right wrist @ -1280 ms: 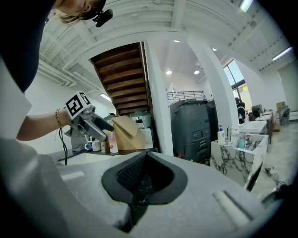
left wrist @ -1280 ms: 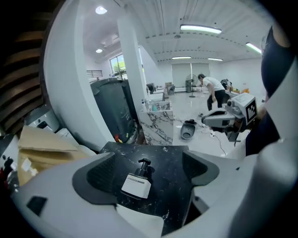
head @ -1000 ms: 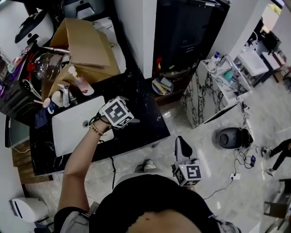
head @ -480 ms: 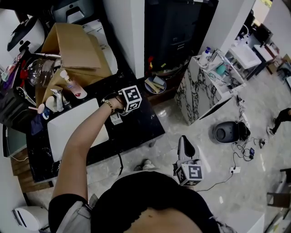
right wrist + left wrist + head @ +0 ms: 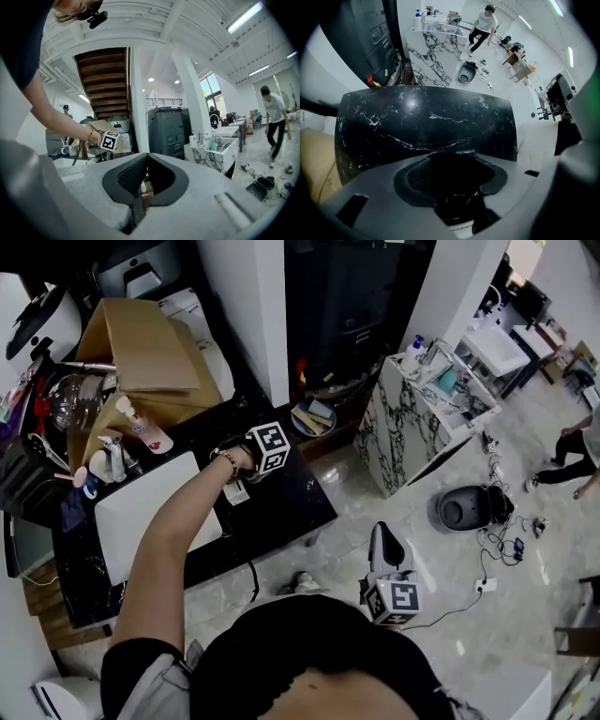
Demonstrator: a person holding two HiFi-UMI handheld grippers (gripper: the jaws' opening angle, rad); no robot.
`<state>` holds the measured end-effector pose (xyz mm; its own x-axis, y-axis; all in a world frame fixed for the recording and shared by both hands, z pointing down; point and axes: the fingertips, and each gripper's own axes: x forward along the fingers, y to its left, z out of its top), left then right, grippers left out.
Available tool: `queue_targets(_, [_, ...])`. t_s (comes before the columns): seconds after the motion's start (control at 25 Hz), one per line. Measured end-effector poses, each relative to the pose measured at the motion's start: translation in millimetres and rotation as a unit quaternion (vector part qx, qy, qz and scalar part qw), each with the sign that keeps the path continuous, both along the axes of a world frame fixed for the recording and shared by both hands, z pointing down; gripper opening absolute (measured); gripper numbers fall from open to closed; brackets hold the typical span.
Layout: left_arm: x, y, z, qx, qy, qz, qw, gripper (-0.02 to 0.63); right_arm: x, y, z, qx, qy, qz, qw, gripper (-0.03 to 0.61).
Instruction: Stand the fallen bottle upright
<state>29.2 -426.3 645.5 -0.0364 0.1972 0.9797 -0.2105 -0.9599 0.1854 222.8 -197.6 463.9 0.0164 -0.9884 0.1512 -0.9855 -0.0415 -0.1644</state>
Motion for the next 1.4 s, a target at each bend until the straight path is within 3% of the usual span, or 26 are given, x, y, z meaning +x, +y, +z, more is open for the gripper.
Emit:
queue_targets(0.28, [1,-3,-11,0.019,0.051,-0.028,0.9981,0.176,-7,-6,1,0.001,0.008,-0.016,1.000,0.003])
queue_targets(0.4, [10,-10,-32,0.023,0.115,-0.063,0.9912,0.137,-9,-8,4,-0.002,0.015,-0.026,1.000,0.003])
queue_targets(0.48, [18,-18,-53,0.021,0.180,-0.107,0.9777,0.099,-12,-11,4,-0.001,0.015,-0.034,0.999,0.003])
queue_targets(0.64, [26,-36,-91,0.043,0.301,-0.175,0.9365,0.094,-18,-14,5,-0.003,0.018,-0.047,0.999,0.003])
queue_targets(0.72, [25,-45,-98,0.076,0.341,-0.201,0.9150,0.094,-20,-14,7,-0.006,0.019,-0.052,0.998,0.003])
queue_targets(0.8, [21,-55,-104,0.127,0.383,-0.233,0.8851,0.094,-20,-14,10,-0.008,0.019,-0.055,0.998,0.003])
queue_targets(0.88, [16,-64,-113,0.198,0.432,-0.259,0.8407,0.094,-19,-15,10,-0.008,0.018,-0.053,0.998,0.005])
queue_targets(1.0, [5,-67,-127,0.302,0.502,-0.288,0.7577,0.095,-19,-15,10,-0.011,0.015,-0.049,0.999,0.003])
queue_targets(1.08, [-5,-64,-127,0.341,0.524,-0.306,0.7179,0.095,-18,-15,12,-0.014,0.018,-0.047,0.999,0.003])
queue_targets(1.12, [-9,-62,-126,0.353,0.529,-0.313,0.7053,0.094,-18,-14,13,-0.016,0.020,-0.047,0.999,0.005])
queue_targets(1.2, [-14,-57,-123,0.367,0.536,-0.316,0.6917,0.094,-18,-15,14,-0.019,0.021,-0.047,0.998,0.003])
queue_targets(1.4, [-17,-55,-122,0.389,0.534,-0.315,0.6812,0.097,-24,-16,17,-0.025,0.015,-0.050,0.998,0.003])
